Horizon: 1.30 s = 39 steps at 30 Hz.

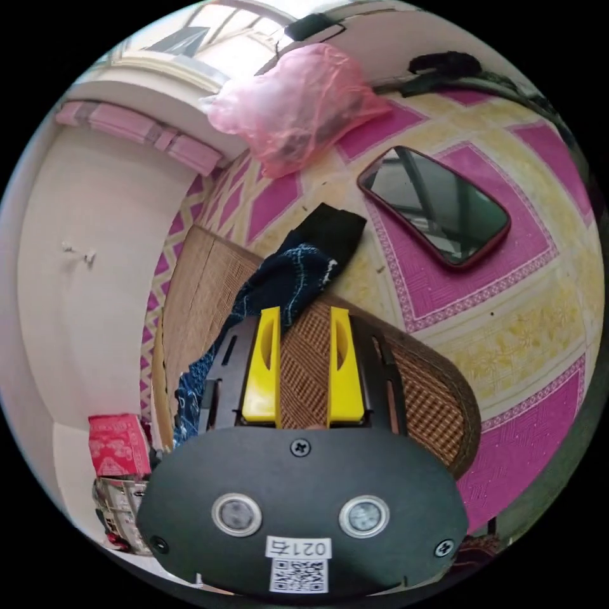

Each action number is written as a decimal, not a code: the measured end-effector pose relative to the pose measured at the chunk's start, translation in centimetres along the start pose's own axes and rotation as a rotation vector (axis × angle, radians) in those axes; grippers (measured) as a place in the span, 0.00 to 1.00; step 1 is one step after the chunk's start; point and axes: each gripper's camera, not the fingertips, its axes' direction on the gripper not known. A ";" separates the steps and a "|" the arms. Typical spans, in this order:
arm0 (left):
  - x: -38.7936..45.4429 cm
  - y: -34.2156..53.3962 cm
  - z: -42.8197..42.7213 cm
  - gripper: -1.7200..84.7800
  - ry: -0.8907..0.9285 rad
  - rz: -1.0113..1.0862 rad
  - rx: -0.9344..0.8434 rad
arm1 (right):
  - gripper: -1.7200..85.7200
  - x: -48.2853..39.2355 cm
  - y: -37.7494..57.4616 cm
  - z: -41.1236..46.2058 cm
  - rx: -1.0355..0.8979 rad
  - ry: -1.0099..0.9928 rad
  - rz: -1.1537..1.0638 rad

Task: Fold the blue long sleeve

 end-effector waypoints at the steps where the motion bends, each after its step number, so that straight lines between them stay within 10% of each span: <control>1: 0.6 -0.2 0.2 0.01 -0.002 0.004 0.000 | 0.15 0.4 -0.2 0.1 -0.008 -0.018 0.017; 9: 12.4 -0.3 -3.6 0.01 0.098 0.110 0.170 | 0.14 -2.1 1.7 -2.7 0.027 -0.101 -0.102; 19: 61.4 6.2 -8.0 0.01 0.241 0.779 0.191 | 0.14 -6.1 6.5 -6.4 -0.170 -0.282 -0.418; 29: 101.8 29.2 15.3 0.01 0.274 1.245 -0.073 | 0.10 -10.2 16.8 -9.5 -0.367 -0.346 -0.884; 39: 115.5 52.5 41.1 0.01 0.180 1.406 -0.388 | 0.08 -14.0 21.9 -11.4 -0.333 -0.301 -1.107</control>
